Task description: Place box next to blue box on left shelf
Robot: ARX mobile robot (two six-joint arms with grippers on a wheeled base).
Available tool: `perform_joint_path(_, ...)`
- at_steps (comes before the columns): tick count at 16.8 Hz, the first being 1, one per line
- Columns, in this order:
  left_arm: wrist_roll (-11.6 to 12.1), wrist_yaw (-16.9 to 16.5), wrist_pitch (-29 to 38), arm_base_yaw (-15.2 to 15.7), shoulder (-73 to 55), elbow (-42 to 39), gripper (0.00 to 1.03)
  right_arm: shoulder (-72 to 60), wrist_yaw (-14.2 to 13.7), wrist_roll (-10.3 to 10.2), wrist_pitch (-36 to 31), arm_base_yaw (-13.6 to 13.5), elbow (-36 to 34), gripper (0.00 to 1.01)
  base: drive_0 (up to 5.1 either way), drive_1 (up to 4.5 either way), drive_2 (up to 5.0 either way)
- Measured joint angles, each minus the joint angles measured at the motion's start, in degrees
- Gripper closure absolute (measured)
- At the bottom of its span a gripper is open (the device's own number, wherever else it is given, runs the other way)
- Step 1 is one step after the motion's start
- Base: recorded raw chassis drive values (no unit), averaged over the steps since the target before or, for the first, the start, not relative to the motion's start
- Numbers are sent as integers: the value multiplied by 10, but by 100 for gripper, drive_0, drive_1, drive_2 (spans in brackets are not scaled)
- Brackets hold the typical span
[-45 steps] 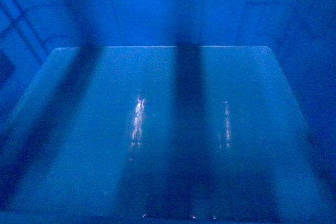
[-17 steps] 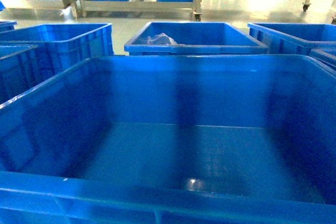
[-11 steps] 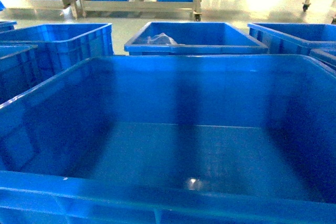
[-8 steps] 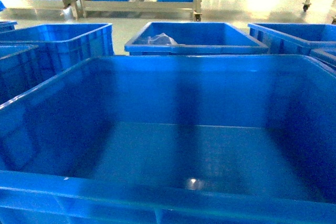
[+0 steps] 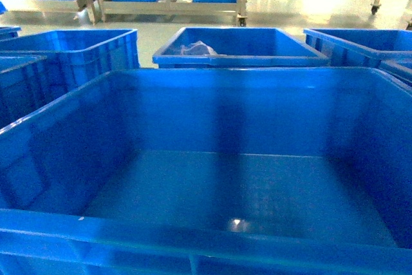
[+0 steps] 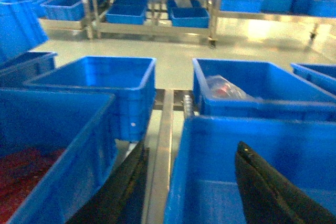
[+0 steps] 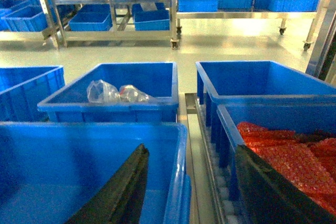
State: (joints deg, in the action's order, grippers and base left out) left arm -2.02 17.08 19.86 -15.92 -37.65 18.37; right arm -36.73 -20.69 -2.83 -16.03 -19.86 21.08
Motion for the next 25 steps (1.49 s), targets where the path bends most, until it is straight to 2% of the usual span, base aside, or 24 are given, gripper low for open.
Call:
perform_joint_path(1, 9, -33, 0, 15, 16, -28, 65, 21, 26, 10, -4, 22, -27, 57, 0, 0, 0)
perform_joint_path(4, 9, -74, 0, 66, 75, -79, 102, 79, 85, 21, -6, 80, -93, 95, 0, 0, 0)
perform_joint_path(5, 11, -89, -3, 76, 92, -94, 101, 96, 102, 25, -5, 96, -107, 99, 0, 0, 0)
perform_joint_path(7, 11, -107, -16, 98, 122, -117, 101, 128, 127, 25, 0, 121, -134, 99, 0, 0, 0)
perform_joint_path(8, 11, -153, -23, 138, 140, -126, 101, 142, 138, 25, 7, 131, -144, 99, 0, 0, 0)
perform_joint_path(9, 11, -162, -29, 163, 155, -134, 101, 159, 177, 25, 13, 160, -152, 99, 0, 0, 0)
perform_joint_path(10, 12, -167, -36, 161, 169, -139, 101, 172, 199, 25, 17, 198, -159, 99, 0, 0, 0)
perform_joint_path(12, 12, -171, -53, 158, 193, -152, 101, 196, 207, 25, 31, 198, -173, 99, 0, 0, 0)
perform_joint_path(15, 12, -170, -75, 158, 230, -160, 101, 229, 207, 25, 49, 199, -184, 99, 0, 0, 0)
perform_joint_path(16, 12, -170, -59, 158, 239, -173, 101, 238, 207, 25, 54, 199, -187, 99, 0, 0, 0)
perform_joint_path(19, 12, -171, -92, 158, 271, -175, 101, 268, 207, 25, 61, 199, -203, 99, 0, 0, 0)
perform_joint_path(20, 12, -170, -102, 158, 280, -175, 101, 314, 207, 25, 135, 199, -203, 99, 0, 0, 0)
perform_joint_path(21, 12, -174, -186, 158, 332, -175, 101, 365, 207, 25, 162, 199, -203, 99, 0, 0, 0)
perform_joint_path(22, 12, -169, -197, 158, 373, -175, 101, 364, 207, 25, 155, 199, -201, 99, 0, 0, 0)
perform_joint_path(25, 13, -170, -200, 158, 371, -175, 101, 365, 207, 25, 165, 199, -203, 99, 0, 0, 0)
